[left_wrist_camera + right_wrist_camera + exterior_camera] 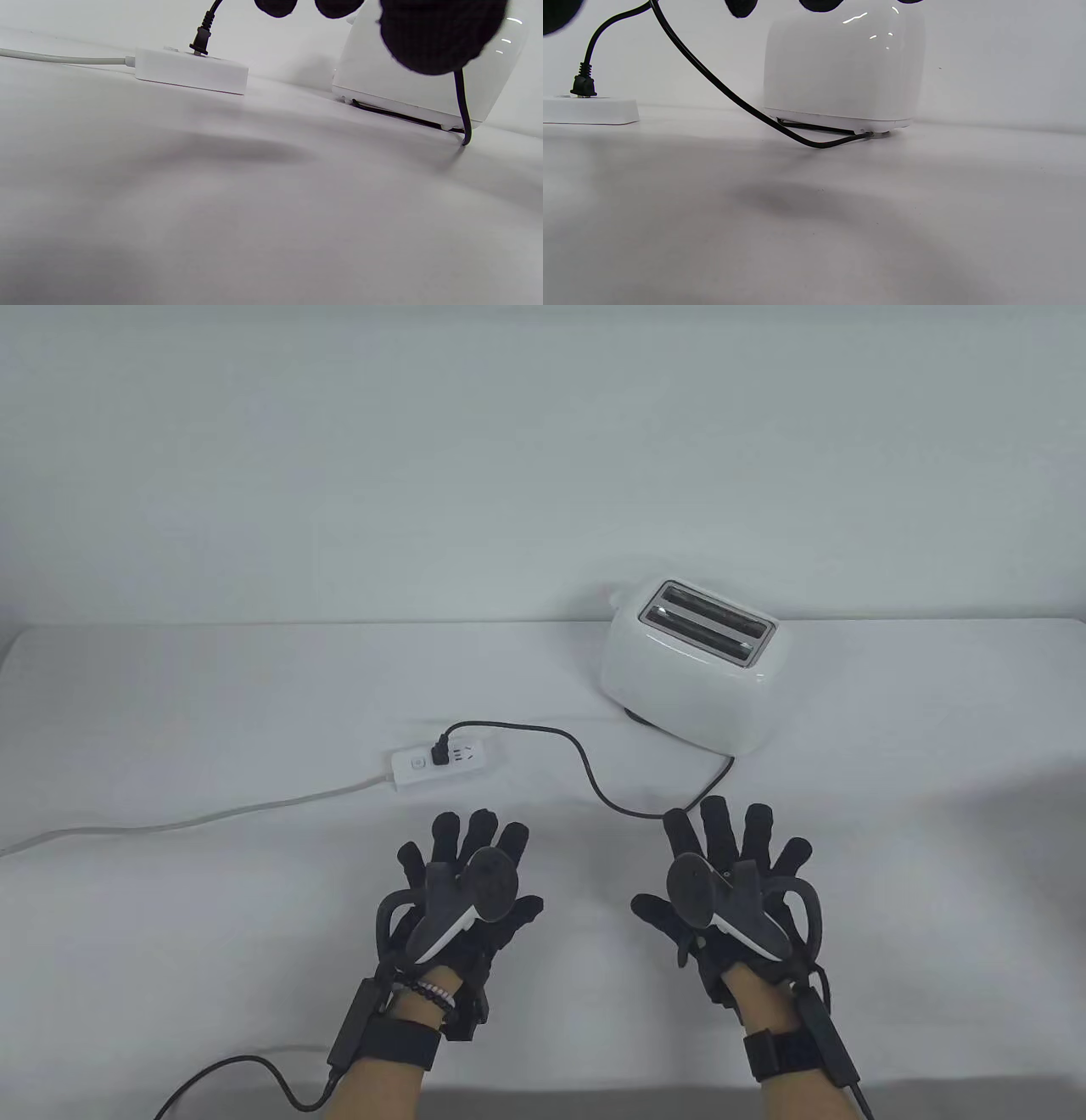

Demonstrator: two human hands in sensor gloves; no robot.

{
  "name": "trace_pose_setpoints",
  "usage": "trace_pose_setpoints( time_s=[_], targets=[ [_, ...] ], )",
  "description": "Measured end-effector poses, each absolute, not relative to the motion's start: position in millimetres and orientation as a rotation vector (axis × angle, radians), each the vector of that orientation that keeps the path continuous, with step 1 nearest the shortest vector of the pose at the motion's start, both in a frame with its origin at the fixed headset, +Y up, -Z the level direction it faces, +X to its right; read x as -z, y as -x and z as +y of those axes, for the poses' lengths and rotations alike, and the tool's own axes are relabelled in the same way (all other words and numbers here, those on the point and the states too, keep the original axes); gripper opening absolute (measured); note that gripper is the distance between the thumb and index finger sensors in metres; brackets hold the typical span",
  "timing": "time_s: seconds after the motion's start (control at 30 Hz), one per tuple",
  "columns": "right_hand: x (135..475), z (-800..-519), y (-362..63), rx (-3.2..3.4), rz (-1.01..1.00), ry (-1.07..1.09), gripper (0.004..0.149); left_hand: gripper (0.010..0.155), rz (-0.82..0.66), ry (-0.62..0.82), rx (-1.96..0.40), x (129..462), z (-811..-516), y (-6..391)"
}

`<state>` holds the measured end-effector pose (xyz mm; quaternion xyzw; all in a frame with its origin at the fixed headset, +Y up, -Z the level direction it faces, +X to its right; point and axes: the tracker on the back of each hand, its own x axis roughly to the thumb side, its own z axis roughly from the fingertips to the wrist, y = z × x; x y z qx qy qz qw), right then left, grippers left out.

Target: Unplug the toaster

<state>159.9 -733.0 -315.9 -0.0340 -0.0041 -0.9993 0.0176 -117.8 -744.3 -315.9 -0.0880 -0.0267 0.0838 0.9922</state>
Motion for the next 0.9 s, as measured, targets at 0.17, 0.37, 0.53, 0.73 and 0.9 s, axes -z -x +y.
trace_pose_setpoints(
  time_s=[0.17, 0.37, 0.53, 0.73, 0.9],
  targets=[
    [315.4, -731.7, -161.0, 3.118, 0.002, 0.097, 0.103, 0.088, -0.048, 0.183, -0.169, 316.3, -744.8, 120.0],
    [317.7, -732.5, -163.0, 3.144, -0.006, 0.092, 0.103, 0.088, -0.029, 0.210, -0.177, 319.6, -748.8, 123.7],
    [317.3, -730.7, -165.0, 3.165, -0.002, 0.098, 0.103, 0.089, 0.006, 0.227, -0.172, 324.0, -751.1, 129.0],
    [318.9, -726.7, -169.3, 3.198, 0.009, 0.111, 0.103, 0.092, 0.067, 0.160, -0.139, 348.8, -745.1, 148.2],
    [320.6, -724.6, -172.4, 3.230, -0.004, 0.116, 0.103, 0.098, 0.215, 0.206, -0.138, 380.1, -742.1, 173.2]
  ],
)
